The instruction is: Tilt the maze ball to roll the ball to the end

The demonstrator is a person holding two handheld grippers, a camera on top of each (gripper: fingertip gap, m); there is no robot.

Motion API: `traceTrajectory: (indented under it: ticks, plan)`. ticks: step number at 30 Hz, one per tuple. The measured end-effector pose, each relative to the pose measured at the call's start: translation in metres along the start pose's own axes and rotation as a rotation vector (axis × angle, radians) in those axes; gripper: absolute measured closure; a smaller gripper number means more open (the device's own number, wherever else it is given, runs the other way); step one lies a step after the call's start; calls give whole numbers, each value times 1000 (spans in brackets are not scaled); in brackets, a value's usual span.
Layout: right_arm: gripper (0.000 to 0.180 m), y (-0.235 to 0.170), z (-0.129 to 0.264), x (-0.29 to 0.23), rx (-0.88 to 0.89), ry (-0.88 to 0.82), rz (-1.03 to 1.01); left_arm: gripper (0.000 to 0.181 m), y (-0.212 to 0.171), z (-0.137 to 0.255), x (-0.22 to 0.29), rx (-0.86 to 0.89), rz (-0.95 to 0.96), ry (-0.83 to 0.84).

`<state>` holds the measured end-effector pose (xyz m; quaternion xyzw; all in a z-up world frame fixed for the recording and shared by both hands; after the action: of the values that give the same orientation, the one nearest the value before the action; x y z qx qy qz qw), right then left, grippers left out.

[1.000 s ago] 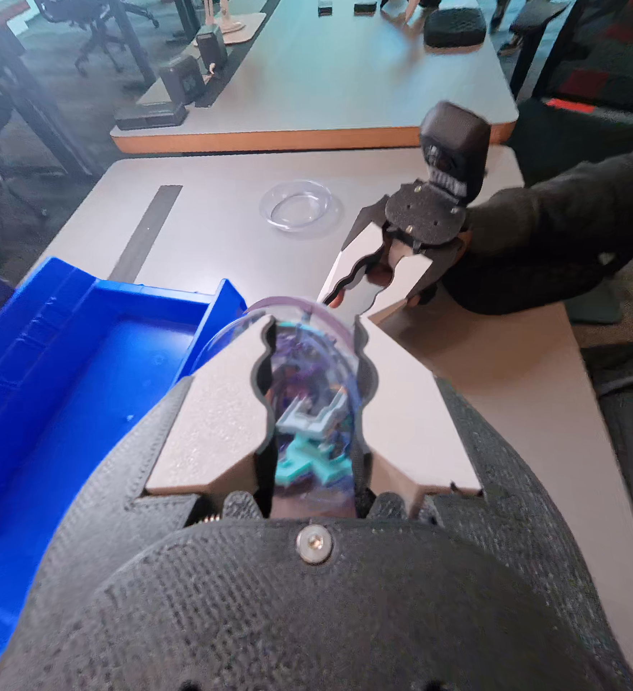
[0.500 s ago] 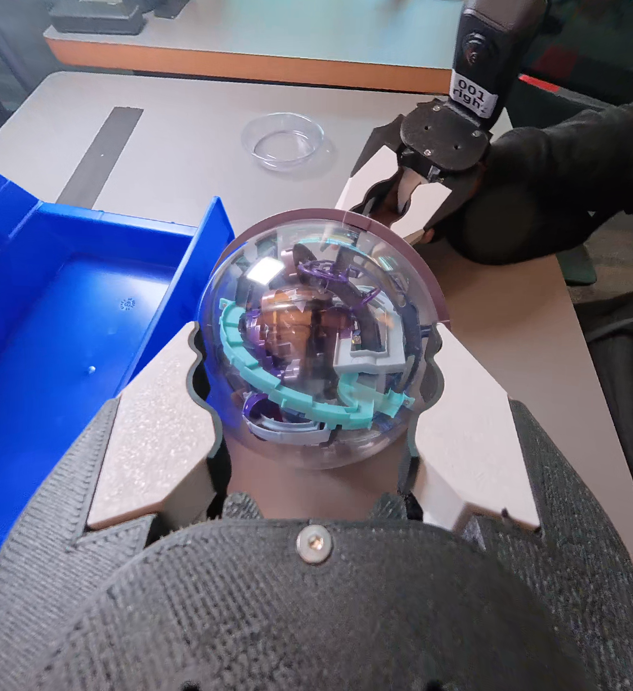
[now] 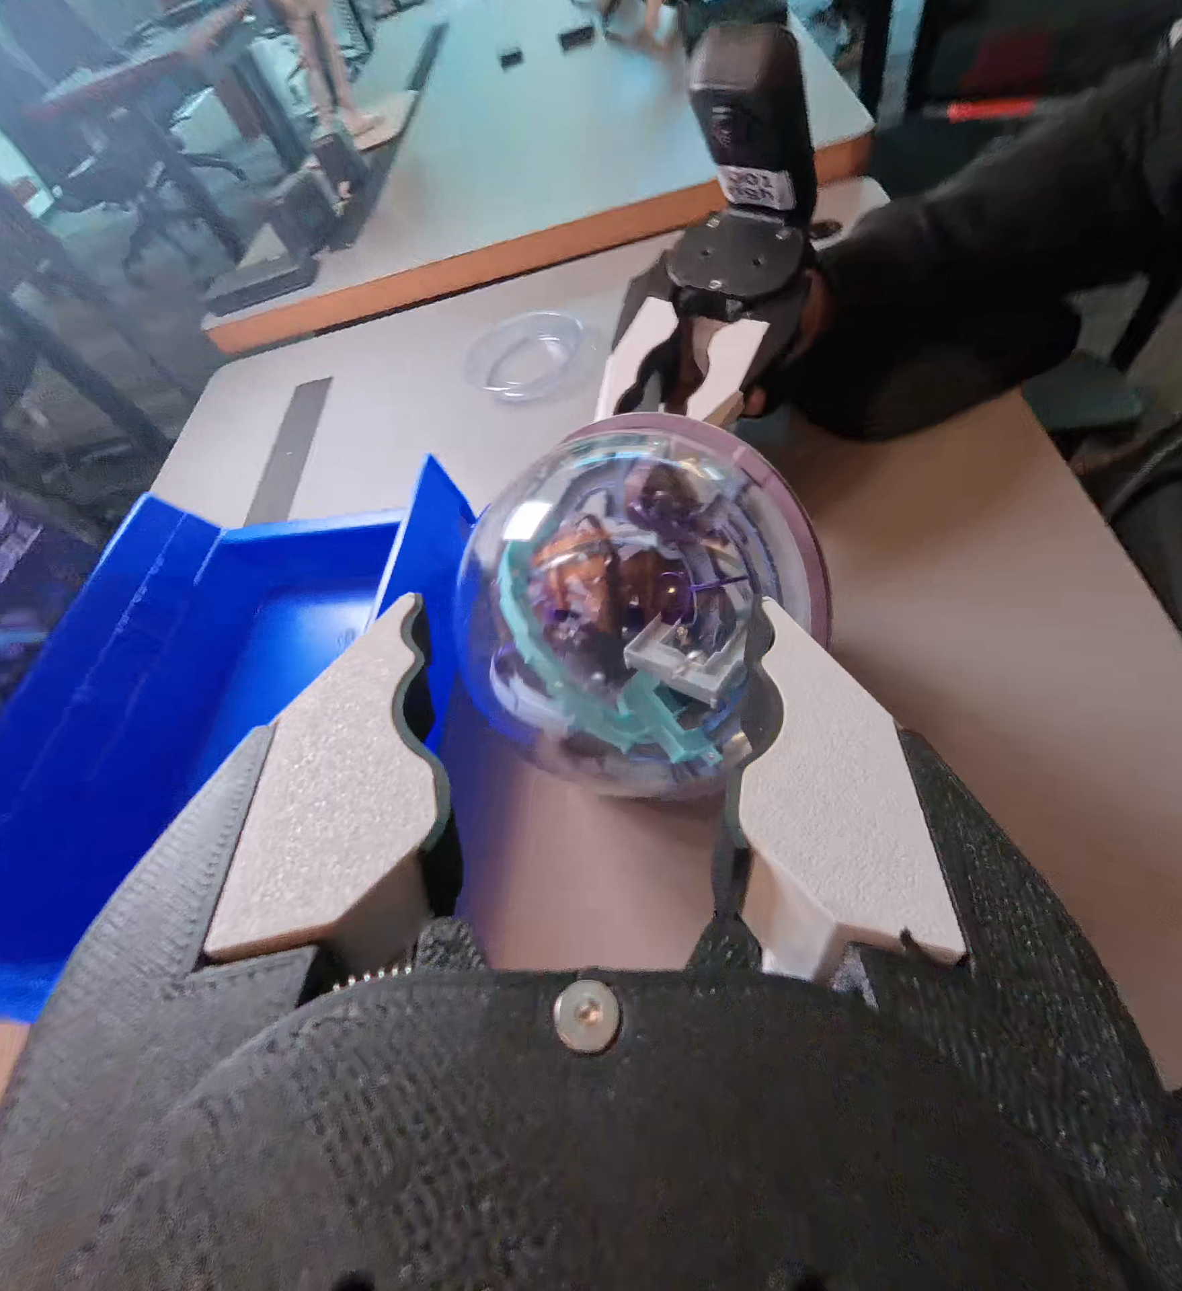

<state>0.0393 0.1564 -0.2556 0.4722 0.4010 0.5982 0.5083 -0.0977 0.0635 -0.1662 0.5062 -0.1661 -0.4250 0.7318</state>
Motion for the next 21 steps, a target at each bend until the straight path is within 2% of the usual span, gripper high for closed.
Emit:
traceTrajectory:
  ticks: [2,4,6,9,11,15,21]
  plan:
    - [138,3,2,1,17,41,-43,91,-13,11,-6,5,155,17]
    - [130,8,2,0,31,134,-121,77,-37,8,7,-19,367,-74]
    - [120,16,3,1,52,254,-215,72,-59,1,22,-31,510,-121]
    - [112,26,5,7,65,432,-379,71,-69,-10,39,71,716,-188]
    - [110,27,3,13,81,485,-452,70,-72,-16,40,128,850,-216]
    - [112,19,1,1,74,511,-451,76,-71,-15,38,219,873,-250]
    - [123,17,8,-30,30,456,-221,79,-70,-17,47,239,804,-274]
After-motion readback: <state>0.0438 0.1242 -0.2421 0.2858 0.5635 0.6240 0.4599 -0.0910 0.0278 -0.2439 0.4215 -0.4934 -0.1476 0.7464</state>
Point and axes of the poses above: each gripper's, where its closed fingertips meet, z back along the fingers, y out of its top, x = y × z across the jaws, the point moved 2 cm from there along z, back along the fingers, and after that the axes turned 3 degrees about z, right-handed, at the moved point
